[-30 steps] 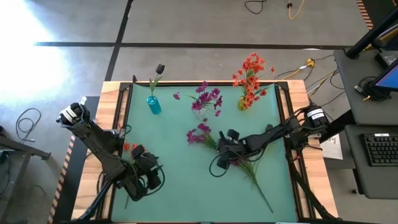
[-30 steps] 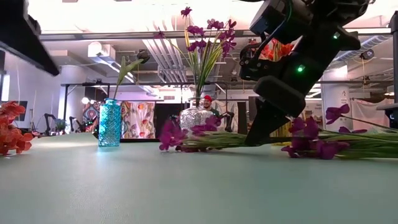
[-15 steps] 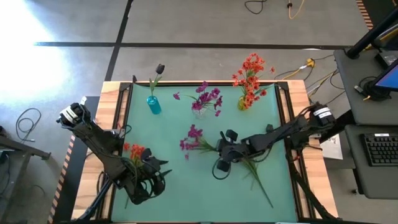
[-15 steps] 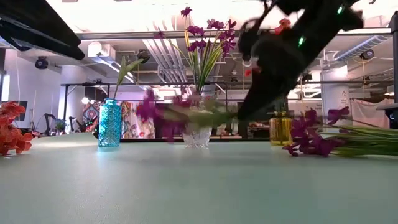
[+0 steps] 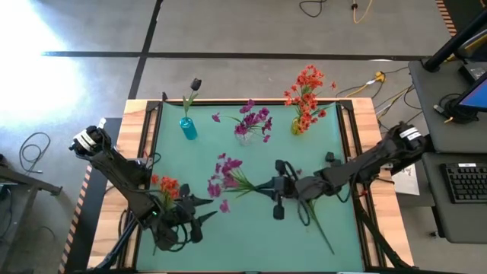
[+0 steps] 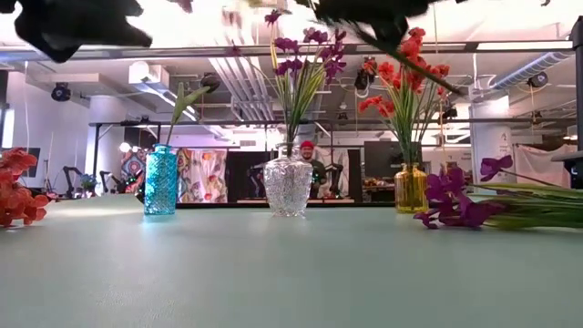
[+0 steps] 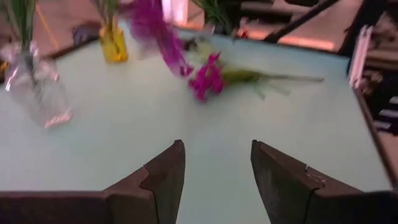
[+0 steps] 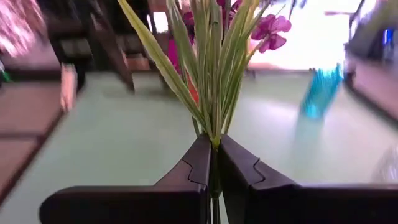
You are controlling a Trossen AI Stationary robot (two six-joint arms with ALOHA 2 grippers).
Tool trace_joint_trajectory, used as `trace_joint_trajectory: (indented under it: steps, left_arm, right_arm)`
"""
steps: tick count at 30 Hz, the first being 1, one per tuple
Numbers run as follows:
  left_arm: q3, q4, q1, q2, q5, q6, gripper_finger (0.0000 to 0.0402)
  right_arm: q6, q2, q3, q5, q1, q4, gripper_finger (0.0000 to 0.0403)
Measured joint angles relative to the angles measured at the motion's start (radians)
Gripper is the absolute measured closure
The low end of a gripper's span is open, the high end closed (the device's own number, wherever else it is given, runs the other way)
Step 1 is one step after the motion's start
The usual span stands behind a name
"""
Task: Sort flowers into vase by color
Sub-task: Put the top violet flowers into the transparent flower vase
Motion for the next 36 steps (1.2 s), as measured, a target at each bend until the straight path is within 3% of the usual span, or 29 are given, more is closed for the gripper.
trace_joint_trajectory:
  steps: [4, 8, 12, 17, 21, 26, 33, 36]
  left_arm:
    - [-0.024, 0.219, 0.009, 0.003, -0.100, 0.167, 0.0232]
    - [-0.009, 0.391, 0.023, 0.023, -0.103, 0.390, 0.0232]
    - [0.006, 0.523, 0.049, 0.038, -0.107, 0.558, 0.0222]
    - [0.002, 0.633, 0.098, 0.040, -0.116, 0.592, 0.0194]
    - [0.002, 0.696, 0.152, 0.052, -0.032, 0.612, 0.0172]
    - [0.002, 0.897, 0.222, 0.110, 0.189, 0.753, 0.0164]
    - [0.001, 1.087, 0.242, 0.137, 0.164, 0.895, 0.0164]
    - [0.001, 1.123, 0.248, 0.139, 0.222, 0.943, 0.0164]
  right_arm:
    - [-0.111, 0.054, 0.000, -0.017, 0.004, 0.224, 0.0390]
    - [-0.187, 0.115, 0.002, -0.017, 0.004, 0.390, 0.0390]
    - [-0.219, 0.166, 0.015, -0.039, 0.004, 0.459, 0.0390]
    - [-0.218, 0.182, 0.027, -0.039, 0.003, 0.470, 0.0390]
    - [-0.221, 0.182, 0.028, -0.039, 0.003, 0.470, 0.0390]
    - [-0.232, 0.181, 0.028, -0.036, 0.003, 0.470, 0.0390]
    - [-0.233, 0.181, 0.028, -0.036, 0.002, 0.469, 0.0390]
    - [-0.232, 0.181, 0.028, -0.036, -0.004, 0.470, 0.0390]
